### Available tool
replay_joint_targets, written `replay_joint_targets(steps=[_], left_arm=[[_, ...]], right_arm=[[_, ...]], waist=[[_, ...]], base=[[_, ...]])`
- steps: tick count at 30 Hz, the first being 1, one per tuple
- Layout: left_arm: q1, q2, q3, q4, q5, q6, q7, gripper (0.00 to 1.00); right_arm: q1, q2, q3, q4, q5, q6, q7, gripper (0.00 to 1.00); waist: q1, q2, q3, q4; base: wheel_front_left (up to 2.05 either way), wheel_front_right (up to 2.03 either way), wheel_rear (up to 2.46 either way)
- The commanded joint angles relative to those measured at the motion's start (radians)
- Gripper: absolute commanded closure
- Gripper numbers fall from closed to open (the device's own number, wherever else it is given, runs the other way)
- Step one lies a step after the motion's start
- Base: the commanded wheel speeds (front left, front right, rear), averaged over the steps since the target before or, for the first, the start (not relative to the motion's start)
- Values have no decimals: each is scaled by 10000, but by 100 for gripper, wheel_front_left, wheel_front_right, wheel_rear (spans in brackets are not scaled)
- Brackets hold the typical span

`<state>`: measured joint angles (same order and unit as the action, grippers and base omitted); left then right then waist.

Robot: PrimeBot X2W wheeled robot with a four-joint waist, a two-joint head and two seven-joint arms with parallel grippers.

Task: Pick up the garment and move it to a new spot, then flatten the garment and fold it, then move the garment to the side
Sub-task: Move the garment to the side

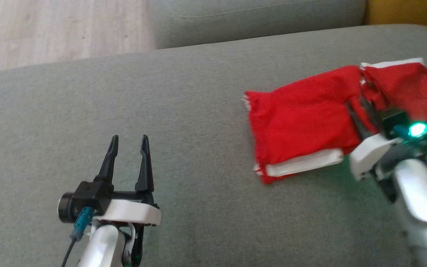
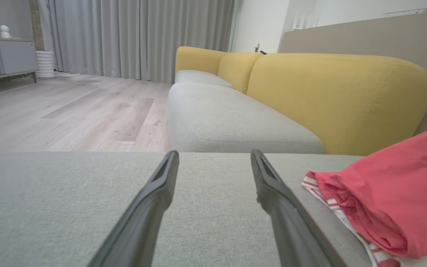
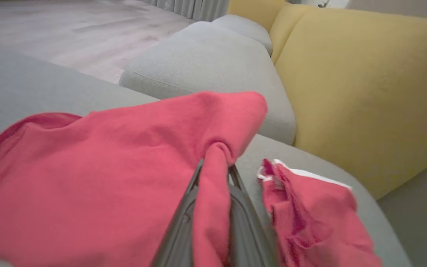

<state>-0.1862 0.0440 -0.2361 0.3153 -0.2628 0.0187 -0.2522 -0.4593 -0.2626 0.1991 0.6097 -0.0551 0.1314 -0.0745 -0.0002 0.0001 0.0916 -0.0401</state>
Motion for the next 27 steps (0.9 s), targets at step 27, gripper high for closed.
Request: replay_joint_targets(steps=[27], left_arm=[[-1516,62,419,-277,228,-348,-95,0]], right_arm=[[-2452,-4040,-2337,768,-1204,-7,1679,91]], waist=[[2,-1,2560,330]], base=[[0,0,0]])
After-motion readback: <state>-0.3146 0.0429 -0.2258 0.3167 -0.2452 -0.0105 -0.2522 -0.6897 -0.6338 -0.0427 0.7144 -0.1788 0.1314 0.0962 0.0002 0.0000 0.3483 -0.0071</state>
